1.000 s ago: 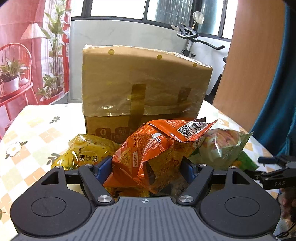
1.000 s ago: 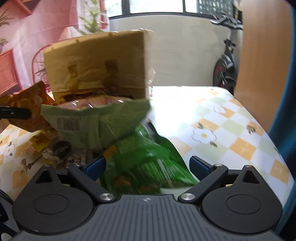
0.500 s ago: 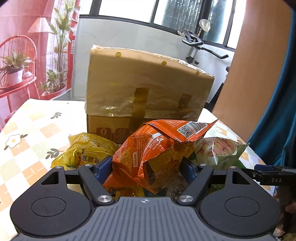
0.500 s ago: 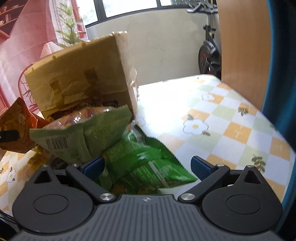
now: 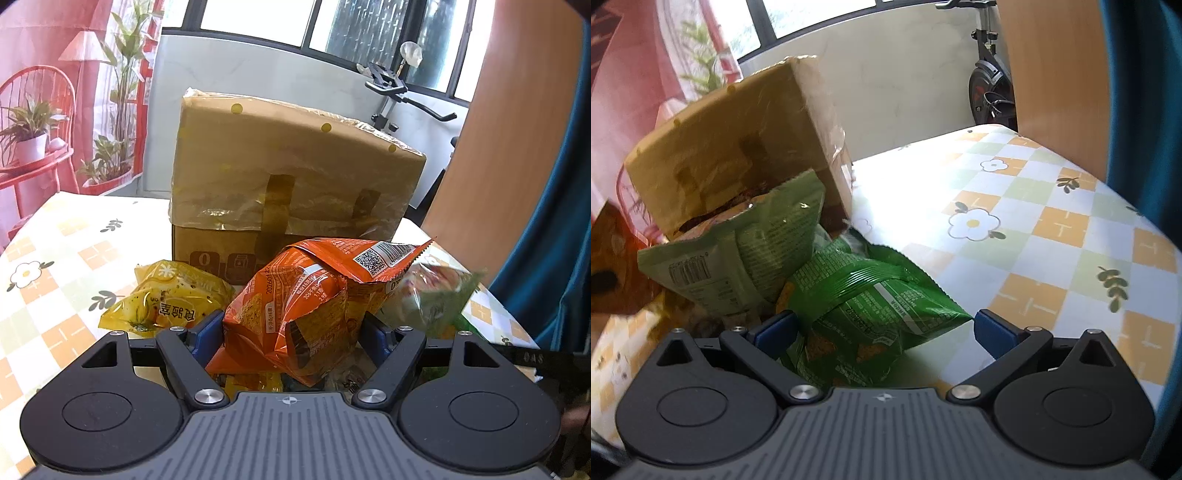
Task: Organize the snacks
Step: 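Lift the green chip bag with right tool while left tool grasps orange bag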
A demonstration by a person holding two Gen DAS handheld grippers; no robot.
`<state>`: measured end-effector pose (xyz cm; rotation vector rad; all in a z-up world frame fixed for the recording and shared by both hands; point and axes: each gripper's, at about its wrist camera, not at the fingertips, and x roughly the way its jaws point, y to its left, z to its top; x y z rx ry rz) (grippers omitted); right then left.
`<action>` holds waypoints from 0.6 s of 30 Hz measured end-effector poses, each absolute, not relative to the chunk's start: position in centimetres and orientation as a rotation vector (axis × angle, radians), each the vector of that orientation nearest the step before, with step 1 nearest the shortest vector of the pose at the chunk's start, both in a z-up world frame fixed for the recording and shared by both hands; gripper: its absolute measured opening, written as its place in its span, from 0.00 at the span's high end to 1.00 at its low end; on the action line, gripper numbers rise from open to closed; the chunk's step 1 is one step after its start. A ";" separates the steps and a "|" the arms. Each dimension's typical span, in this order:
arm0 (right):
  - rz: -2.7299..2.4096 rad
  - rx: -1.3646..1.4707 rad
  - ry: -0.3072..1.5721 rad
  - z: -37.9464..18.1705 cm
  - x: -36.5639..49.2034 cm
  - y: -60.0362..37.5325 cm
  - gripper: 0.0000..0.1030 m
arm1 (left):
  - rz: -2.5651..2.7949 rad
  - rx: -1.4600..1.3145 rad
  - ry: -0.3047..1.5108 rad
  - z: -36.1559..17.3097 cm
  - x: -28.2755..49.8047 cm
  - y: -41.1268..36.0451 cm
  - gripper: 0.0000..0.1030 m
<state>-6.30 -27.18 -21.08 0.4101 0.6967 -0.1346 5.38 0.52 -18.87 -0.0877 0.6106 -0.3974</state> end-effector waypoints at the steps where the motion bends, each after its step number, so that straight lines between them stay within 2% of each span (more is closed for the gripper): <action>1: -0.135 0.435 0.694 -21.1 -6.0 -27.4 0.00 | -0.395 -0.090 0.609 -18.8 5.3 0.6 0.23; 5: -0.149 0.474 0.700 -20.9 -5.2 -27.8 0.00 | -0.379 -0.108 0.604 -18.7 5.1 1.2 0.23; 10: -0.183 0.379 0.678 -20.3 -5.9 -26.7 0.00 | -0.378 -0.119 0.618 -18.9 5.2 1.2 0.23; 18: -0.149 0.525 0.699 -21.0 -6.8 -27.6 0.01 | -0.411 -0.111 0.608 -18.9 5.0 0.8 0.23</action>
